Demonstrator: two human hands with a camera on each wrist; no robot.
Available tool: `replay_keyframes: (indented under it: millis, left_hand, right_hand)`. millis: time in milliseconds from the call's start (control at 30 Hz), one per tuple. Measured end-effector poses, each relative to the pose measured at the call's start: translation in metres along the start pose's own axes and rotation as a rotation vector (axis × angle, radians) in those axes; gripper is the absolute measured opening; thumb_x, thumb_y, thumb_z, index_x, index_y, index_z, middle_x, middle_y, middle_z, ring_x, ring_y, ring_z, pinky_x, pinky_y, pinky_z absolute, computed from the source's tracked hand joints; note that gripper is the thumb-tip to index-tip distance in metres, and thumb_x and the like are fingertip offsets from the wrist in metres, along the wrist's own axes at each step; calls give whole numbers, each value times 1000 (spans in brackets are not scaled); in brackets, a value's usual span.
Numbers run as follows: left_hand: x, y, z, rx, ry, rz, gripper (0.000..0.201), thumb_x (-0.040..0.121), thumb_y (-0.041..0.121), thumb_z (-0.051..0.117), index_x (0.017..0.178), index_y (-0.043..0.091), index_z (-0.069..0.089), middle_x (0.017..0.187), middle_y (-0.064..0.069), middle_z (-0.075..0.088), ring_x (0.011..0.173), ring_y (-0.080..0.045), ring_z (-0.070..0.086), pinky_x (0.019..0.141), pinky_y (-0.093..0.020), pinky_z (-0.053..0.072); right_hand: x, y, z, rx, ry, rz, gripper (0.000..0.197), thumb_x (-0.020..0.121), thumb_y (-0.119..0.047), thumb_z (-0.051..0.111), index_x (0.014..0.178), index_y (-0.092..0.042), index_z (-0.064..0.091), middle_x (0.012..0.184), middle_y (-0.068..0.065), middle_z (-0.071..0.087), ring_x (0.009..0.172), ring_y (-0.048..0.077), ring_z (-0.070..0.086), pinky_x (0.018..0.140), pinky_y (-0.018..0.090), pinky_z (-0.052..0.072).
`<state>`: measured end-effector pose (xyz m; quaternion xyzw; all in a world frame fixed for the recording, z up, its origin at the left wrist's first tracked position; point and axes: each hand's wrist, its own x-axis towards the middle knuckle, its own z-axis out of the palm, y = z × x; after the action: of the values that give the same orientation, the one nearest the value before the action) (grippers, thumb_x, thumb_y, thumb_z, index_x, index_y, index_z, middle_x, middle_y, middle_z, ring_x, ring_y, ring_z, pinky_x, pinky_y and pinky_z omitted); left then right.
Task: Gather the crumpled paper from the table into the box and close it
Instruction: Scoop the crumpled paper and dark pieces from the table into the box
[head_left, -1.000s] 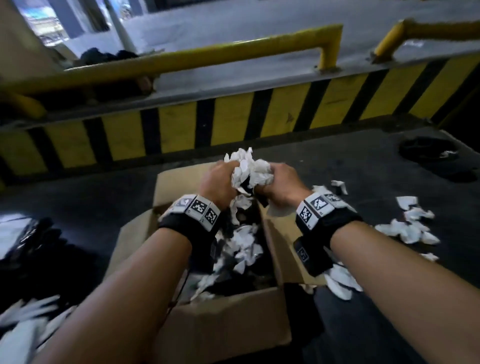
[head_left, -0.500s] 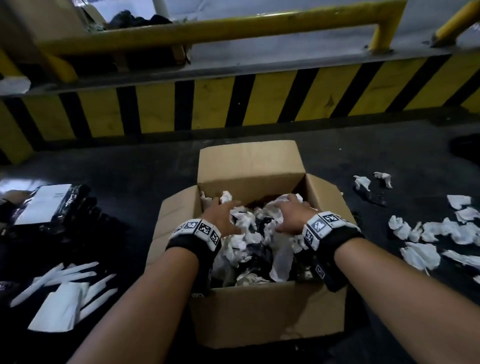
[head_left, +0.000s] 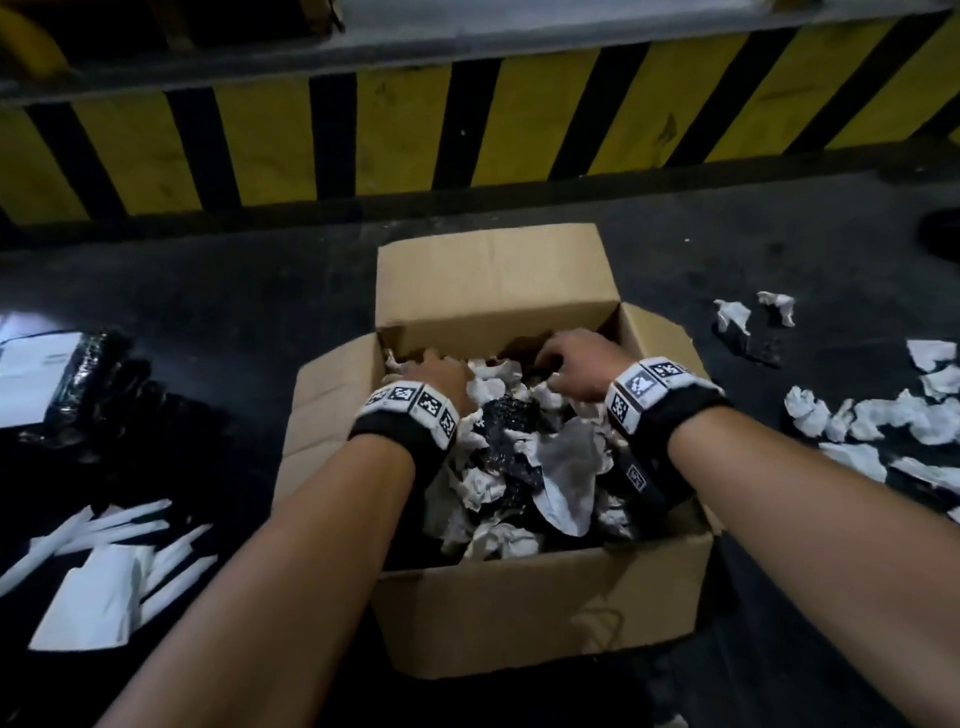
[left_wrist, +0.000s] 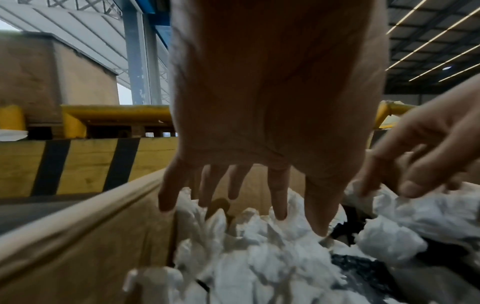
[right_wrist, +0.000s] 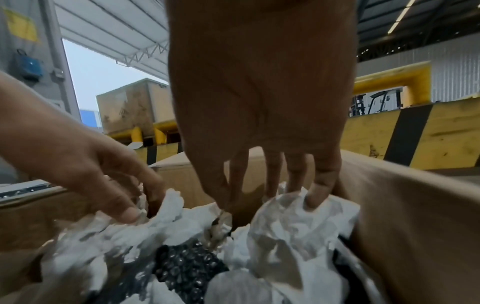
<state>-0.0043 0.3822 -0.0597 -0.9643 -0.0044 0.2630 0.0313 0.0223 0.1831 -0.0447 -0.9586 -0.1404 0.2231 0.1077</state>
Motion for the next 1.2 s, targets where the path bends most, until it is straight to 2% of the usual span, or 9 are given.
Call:
replay_keyframes:
  millis: [133, 233, 367, 533, 700, 800, 900, 1000, 1200]
  left_hand:
    - [-1, 6, 23, 18, -121, 72, 102, 60, 75, 66, 144, 60, 12, 164, -10, 14, 140, -48, 33, 105, -61, 40]
    - [9, -2, 42, -39, -163, 45, 98, 72, 43, 69, 149, 55, 9, 162, -14, 20, 140, -43, 36, 103, -58, 44]
    - [32, -13, 31, -93, -100, 40, 92, 73, 34, 72, 145, 52, 18, 157, -13, 29, 136, -40, 42, 102, -56, 46]
    - [-11, -5, 1, -33, -124, 78, 60, 87, 40, 64, 141, 24, 44, 145, -15, 47, 123, -39, 54, 98, -48, 50]
    - [-31, 16, 14, 138, -270, 333, 47, 96, 43, 54, 142, 33, 51, 154, 7, 43, 136, -24, 47, 109, -35, 42]
    - [-27, 22, -9, -45, -199, 318, 44, 100, 23, 49, 143, 33, 50, 154, 0, 43, 137, -26, 46, 107, -34, 42]
    - [-18, 17, -17, -123, -71, 101, 69, 94, 28, 61, 153, 39, 27, 154, -11, 37, 132, -37, 48, 104, -46, 46]
    - [-25, 6, -2, -85, -142, 8, 111, 69, 45, 81, 153, 47, 8, 156, -15, 27, 132, -43, 45, 96, -51, 49]
    - [-19, -3, 22, -81, -328, -20, 76, 81, 16, 65, 147, 44, 39, 147, -12, 50, 114, -36, 59, 88, -55, 53]
  right_hand:
    - [5, 2, 25, -196, -270, 66, 85, 75, -47, 77, 148, -35, 36, 160, 13, 22, 144, 38, 29, 115, 48, 29]
    - [-1, 16, 40, -357, -382, 77, 114, 58, -54, 82, 152, -38, 21, 164, 17, 7, 141, 36, 38, 111, 45, 39]
    - [0, 14, 20, -341, -327, 4, 68, 58, -44, 81, 120, -27, 60, 130, 7, 60, 115, 29, 60, 94, 40, 53]
    - [-1, -9, 17, -241, -412, -33, 47, 75, -39, 78, 115, -15, 71, 116, 5, 71, 102, 25, 67, 90, 37, 56]
    - [-4, 1, 27, -225, -647, -54, 35, 76, -40, 79, 110, -34, 74, 92, -16, 71, 79, 6, 65, 81, 24, 54]
    - [-1, -6, 2, -116, -431, -75, 32, 77, -25, 79, 108, -32, 75, 106, -11, 71, 86, 10, 67, 73, 22, 52]
    - [1, -9, 0, -118, -124, 5, 69, 69, -32, 82, 132, -34, 54, 143, 6, 40, 117, 37, 53, 90, 40, 51]
    - [0, -4, 21, -204, -295, 133, 127, 46, -58, 87, 150, -45, 15, 160, 11, 4, 133, 48, 40, 102, 52, 46]
    - [26, 17, 67, -169, -361, 207, 162, 22, -56, 90, 149, -50, -9, 164, 13, -15, 138, 54, 32, 88, 75, 43]
